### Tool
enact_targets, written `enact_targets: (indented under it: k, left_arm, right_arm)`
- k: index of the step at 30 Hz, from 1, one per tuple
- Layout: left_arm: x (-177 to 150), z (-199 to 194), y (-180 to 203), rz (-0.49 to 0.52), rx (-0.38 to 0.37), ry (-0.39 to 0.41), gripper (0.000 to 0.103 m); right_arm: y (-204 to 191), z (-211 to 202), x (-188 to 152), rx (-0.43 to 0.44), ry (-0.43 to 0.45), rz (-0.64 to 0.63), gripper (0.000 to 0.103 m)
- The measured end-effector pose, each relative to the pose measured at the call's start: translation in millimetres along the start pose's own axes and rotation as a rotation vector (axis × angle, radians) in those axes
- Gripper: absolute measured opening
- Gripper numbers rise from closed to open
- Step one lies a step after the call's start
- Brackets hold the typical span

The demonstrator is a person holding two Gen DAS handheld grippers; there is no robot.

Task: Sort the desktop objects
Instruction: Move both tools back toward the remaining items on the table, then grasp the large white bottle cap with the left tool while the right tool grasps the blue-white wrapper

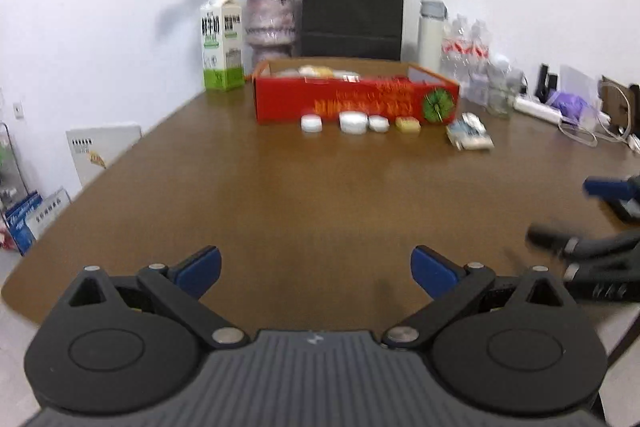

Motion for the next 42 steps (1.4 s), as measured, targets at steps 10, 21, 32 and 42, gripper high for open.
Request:
enact_targets:
  k: [10, 21, 32, 42]
  left_arm:
    - [14.8, 17.6, -1.1, 0.047, 0.052, 0.013, 0.103]
    - [76.6, 97.9, 12.2, 0.111, -0.040, -0.006, 0.097]
    - [141.3, 244.0, 41.1, 0.107, -0.139, -0.113, 0.074]
    - [147.1, 268.2, 39.7, 0.090, -0.179, -0.099, 0.041]
  right_arm:
    - [-22.3, -5.0, 3.2, 0.031, 0.074, -0.030, 0.094]
    - [45.7, 82.6, 31.0, 0.025, -0.068, 0.237, 0.089]
    - [75.2, 194.3, 76.2, 0.019, -0.122, 0.249, 0.071]
    - [71.3, 218.3, 71.0, 0.058, -0.173, 0.250, 0.019]
Point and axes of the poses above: each gripper's, at about its wrist camera, not at the fingertips, and z roughly the way its jaws point, y to its right, x to its top, the point moved 8 cm from there along z, roughly the way its jaws point, and after that the axes turned 2 degrees about -y, right-handed, at the moved point
